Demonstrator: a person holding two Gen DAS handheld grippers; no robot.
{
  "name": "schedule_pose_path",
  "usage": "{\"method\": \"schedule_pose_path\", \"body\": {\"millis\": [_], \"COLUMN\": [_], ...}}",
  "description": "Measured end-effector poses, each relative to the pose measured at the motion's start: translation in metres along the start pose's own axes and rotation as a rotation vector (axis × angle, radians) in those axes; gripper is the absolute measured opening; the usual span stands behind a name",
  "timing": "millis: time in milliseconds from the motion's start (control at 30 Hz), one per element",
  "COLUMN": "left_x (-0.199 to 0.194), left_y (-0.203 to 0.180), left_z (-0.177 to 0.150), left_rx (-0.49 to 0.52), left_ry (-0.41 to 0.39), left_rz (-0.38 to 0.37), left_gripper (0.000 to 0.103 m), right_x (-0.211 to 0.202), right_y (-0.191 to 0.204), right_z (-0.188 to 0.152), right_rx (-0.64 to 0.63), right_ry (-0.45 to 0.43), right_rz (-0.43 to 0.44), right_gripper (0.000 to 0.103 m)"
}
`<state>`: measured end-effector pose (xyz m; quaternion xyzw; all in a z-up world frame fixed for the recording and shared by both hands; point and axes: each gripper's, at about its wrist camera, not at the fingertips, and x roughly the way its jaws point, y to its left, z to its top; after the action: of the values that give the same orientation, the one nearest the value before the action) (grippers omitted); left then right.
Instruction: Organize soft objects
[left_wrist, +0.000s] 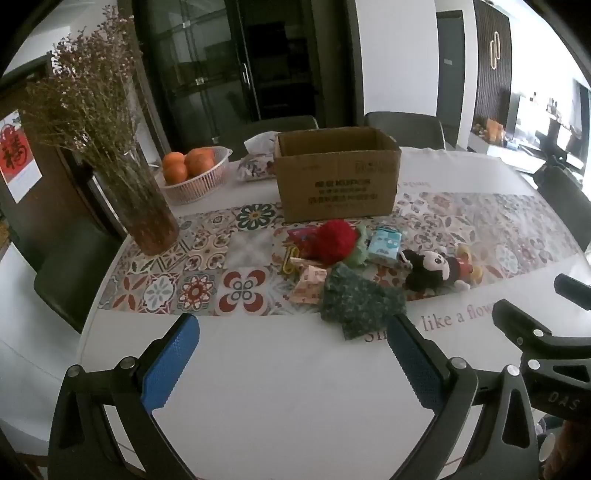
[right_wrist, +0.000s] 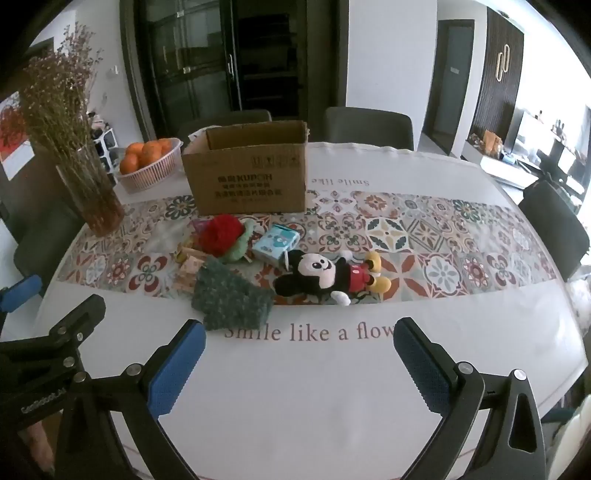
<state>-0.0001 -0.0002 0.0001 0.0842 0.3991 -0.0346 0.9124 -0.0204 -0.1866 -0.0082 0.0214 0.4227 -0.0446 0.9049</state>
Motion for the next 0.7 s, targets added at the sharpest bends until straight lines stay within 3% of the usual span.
{"method": "schedule_pose_path", "body": {"millis": [700], "left_x": [-0.002], "left_y": [-0.006], "left_z": [-0.001], "left_rx": [-0.01], "left_ry": [-0.001], "left_rz": [-0.009], "left_gripper": [0.103], "right_x": [0.001], "right_y": [0.0], "right_z": [-0.001], "right_rx": [0.002], "right_ry": [0.002], "right_rz": [0.001], "right_gripper": [0.103]}}
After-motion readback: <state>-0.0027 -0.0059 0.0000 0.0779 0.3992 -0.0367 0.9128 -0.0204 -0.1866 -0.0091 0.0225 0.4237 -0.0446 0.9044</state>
